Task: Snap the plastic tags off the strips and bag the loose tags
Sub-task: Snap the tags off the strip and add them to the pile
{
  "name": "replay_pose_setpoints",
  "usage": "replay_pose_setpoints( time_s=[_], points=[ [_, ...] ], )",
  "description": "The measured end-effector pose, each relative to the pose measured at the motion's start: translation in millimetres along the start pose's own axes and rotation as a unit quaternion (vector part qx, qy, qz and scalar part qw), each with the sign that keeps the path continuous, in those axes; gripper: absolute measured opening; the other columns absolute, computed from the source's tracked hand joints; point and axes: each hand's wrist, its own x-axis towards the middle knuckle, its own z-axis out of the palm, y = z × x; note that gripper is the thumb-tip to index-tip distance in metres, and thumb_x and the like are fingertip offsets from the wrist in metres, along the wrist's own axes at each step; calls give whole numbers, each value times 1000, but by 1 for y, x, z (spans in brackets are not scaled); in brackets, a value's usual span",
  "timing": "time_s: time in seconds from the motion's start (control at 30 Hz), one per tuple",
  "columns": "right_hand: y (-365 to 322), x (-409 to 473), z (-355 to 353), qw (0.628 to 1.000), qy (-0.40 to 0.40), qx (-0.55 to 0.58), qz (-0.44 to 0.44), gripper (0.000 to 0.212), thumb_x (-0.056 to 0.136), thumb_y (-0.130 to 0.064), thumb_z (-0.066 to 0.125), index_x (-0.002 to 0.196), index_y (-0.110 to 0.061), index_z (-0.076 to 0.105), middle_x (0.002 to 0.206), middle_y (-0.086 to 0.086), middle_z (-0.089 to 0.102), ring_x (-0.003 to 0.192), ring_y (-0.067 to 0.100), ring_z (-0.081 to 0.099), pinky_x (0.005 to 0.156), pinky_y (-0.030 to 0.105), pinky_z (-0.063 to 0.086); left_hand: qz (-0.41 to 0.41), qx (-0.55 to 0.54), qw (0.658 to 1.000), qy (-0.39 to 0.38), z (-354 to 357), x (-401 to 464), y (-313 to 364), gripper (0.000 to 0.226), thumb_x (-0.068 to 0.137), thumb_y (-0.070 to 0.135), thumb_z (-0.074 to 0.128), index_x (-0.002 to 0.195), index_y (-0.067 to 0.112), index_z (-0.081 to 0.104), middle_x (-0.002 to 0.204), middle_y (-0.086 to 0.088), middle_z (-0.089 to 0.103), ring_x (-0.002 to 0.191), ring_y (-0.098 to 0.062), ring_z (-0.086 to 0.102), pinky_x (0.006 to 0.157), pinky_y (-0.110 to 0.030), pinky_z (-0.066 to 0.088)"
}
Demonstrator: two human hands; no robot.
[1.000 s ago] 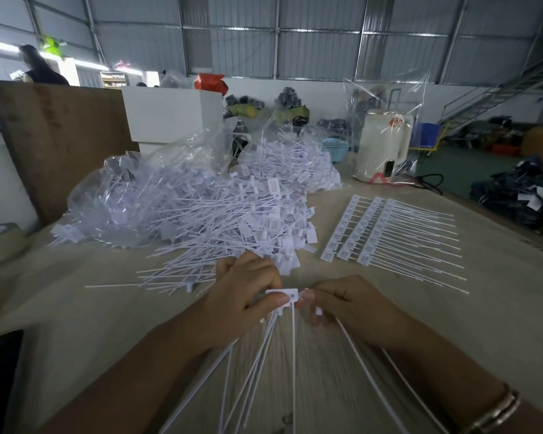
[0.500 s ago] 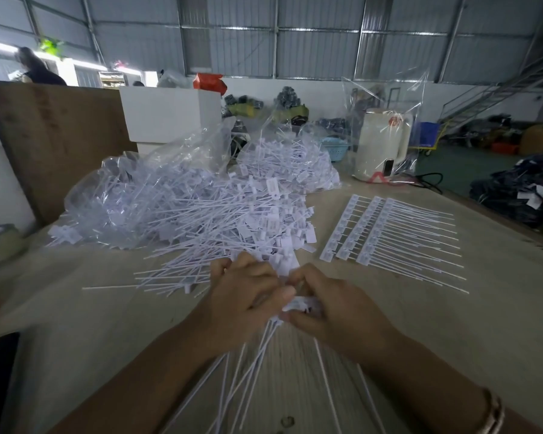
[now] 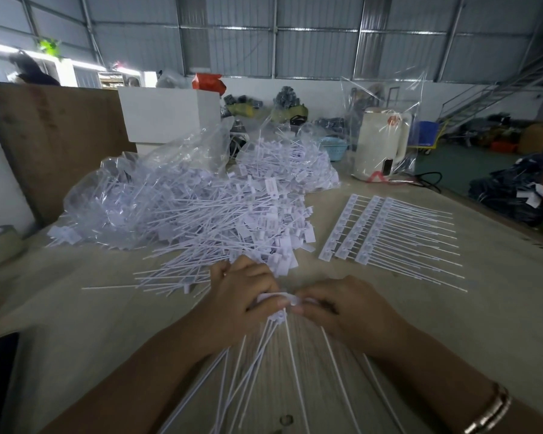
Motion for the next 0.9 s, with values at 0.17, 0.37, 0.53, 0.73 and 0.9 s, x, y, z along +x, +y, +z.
replay_pose_setpoints(
  time_s=[0.17,0.37,0.53,0.73,0.9],
  points=[
    [-2,-1,2,982,-24,173,72,46,80,-61,40,73,-27,70,54,-9,57,49,3,49,56,25,42,36,7,999,-1,-3,0,-1,49,81,61,27,76,22,57,78,23,43,85,6,33,85,-34,26],
    [2,-1,-10,932,45,308,187,31,87,-46,51,75,-28,74,57,-7,60,52,3,52,54,13,41,46,-96,993,50,-11,-1,-6,28,86,40,39,67,22,47,73,11,50,80,-3,42,77,-39,29],
    [21,-11,-23,961,70,195,183,13,87,-35,60,81,-26,67,73,-5,65,63,1,57,57,8,43,14,44,997,69,-20,-10,-21,28,84,40,36,68,27,55,77,21,51,89,0,41,80,-37,22],
    [-17,2,6,993,20,115,26,27,79,-46,65,98,-36,48,87,-19,63,74,1,61,64,24,52,-32,20,998,48,-15,-2,6,45,82,57,26,73,33,63,84,23,50,95,-2,42,87,-37,23],
    [-20,-1,4,980,16,199,10,23,85,-31,65,102,-23,52,92,-5,63,82,14,61,71,38,52,-73,-20,997,-9,0,3,16,47,66,67,16,70,33,49,78,17,54,94,1,37,90,-33,22]
  ],
)
